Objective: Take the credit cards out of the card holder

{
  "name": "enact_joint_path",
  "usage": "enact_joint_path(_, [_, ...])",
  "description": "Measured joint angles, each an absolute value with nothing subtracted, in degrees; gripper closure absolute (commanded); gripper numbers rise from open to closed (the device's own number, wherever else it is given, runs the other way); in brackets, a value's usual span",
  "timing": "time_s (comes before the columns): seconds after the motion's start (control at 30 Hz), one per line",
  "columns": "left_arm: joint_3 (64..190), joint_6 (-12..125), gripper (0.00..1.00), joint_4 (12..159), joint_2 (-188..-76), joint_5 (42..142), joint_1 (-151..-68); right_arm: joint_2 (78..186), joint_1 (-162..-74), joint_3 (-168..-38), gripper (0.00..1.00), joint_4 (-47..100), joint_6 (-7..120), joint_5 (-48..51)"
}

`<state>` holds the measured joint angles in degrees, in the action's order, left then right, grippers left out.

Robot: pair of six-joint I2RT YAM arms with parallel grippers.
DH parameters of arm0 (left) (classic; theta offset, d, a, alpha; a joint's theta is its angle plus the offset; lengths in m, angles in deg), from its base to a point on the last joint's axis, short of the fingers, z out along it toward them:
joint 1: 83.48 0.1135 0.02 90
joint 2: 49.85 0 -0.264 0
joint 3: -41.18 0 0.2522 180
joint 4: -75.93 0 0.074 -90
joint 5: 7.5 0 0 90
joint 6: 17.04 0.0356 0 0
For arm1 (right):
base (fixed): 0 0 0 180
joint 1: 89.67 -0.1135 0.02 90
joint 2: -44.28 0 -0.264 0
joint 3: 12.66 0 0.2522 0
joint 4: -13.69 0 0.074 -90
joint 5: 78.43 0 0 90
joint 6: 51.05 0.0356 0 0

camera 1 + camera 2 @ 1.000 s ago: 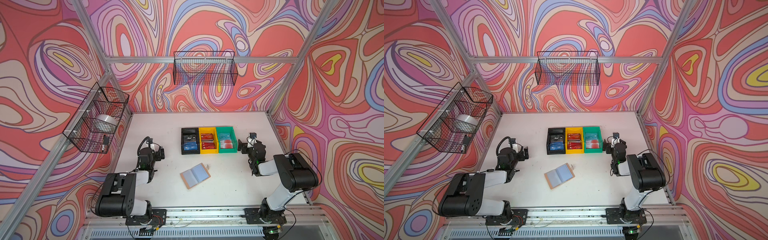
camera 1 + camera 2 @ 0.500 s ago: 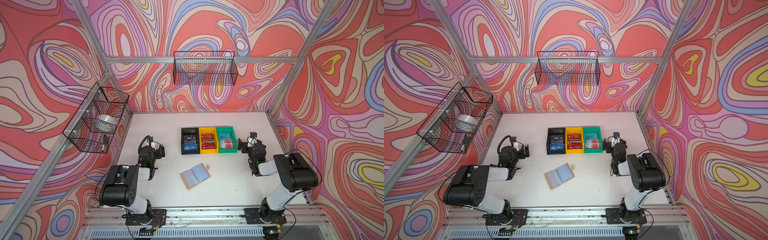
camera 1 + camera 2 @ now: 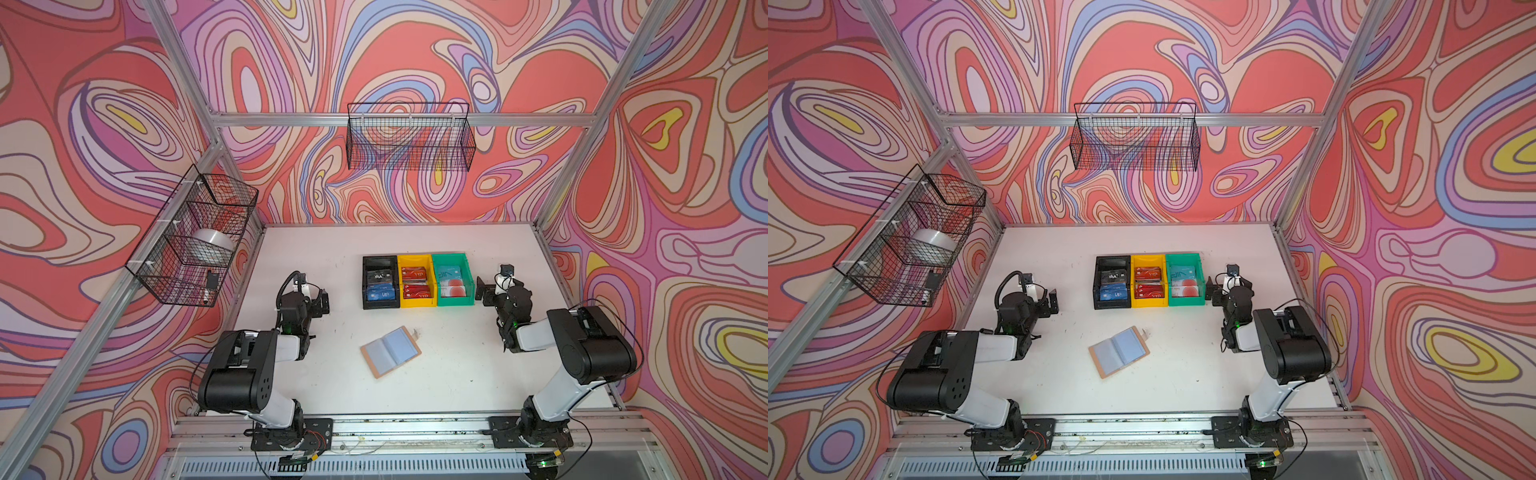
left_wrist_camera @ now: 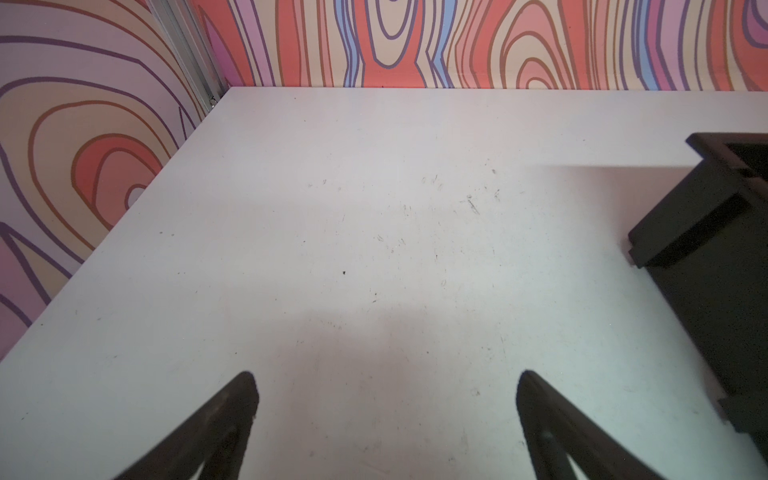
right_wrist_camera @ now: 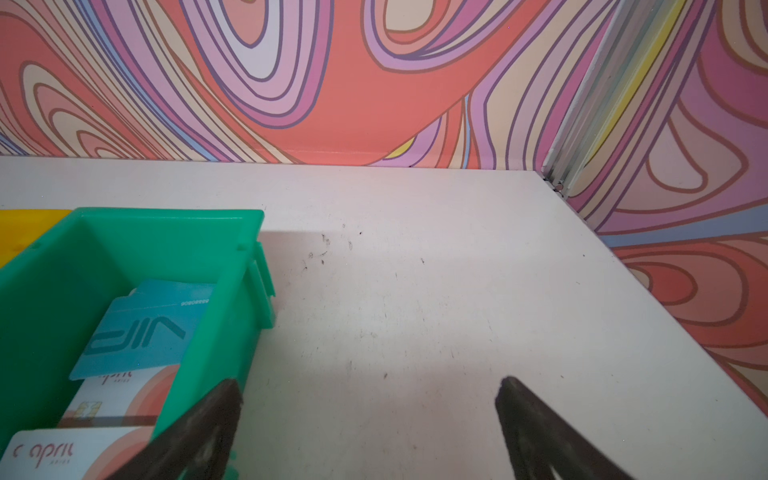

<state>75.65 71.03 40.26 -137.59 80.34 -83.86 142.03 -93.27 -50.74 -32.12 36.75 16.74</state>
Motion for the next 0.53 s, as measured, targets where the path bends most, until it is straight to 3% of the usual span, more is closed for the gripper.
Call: enact_joint_path(0.53, [75.65,71.05,0.00,40.26,-137.59,80.34,-83.86,142.03,-92.22,-50.87,0.02,-31.00,37.17,15.18])
